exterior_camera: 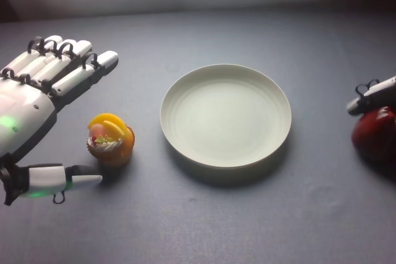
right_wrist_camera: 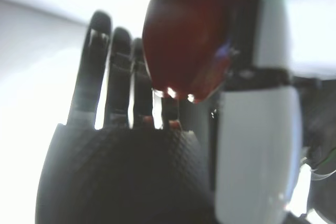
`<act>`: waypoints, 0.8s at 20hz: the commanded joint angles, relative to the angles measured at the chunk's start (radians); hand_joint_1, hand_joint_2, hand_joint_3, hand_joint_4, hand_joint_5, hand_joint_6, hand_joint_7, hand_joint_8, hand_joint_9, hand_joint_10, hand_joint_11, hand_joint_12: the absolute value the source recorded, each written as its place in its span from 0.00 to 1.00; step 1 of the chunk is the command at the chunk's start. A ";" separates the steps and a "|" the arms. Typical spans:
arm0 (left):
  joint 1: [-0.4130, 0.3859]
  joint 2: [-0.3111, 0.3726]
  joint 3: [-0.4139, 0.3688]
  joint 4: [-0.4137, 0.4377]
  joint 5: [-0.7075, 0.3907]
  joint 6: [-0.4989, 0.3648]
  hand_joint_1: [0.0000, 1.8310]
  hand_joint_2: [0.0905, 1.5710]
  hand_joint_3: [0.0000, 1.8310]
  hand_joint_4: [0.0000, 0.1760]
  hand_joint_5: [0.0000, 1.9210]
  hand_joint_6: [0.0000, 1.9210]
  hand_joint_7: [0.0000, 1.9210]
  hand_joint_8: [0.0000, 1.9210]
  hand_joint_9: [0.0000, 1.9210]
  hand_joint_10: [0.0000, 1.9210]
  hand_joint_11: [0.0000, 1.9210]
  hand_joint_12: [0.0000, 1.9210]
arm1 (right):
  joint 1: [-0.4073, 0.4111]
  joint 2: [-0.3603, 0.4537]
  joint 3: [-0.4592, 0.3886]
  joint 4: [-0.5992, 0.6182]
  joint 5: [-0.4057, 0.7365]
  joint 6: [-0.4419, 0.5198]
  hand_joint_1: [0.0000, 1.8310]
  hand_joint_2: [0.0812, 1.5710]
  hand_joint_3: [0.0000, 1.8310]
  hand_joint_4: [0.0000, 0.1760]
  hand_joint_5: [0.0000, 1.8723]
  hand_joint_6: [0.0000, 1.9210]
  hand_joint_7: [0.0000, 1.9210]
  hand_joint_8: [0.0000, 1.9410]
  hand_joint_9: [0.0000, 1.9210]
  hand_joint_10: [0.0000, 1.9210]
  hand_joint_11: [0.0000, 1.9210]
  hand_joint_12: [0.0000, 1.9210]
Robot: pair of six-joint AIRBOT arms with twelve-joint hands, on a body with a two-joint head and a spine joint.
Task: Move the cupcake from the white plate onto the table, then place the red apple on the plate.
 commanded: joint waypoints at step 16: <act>0.017 -0.020 0.011 0.008 -0.138 -0.050 0.47 0.54 0.00 0.84 0.00 0.00 0.00 0.00 0.00 0.00 0.00 0.00 | 0.429 -0.351 0.198 -0.289 -0.063 0.111 0.76 0.63 0.00 0.00 0.63 0.31 0.67 0.17 0.54 0.55 0.43 0.57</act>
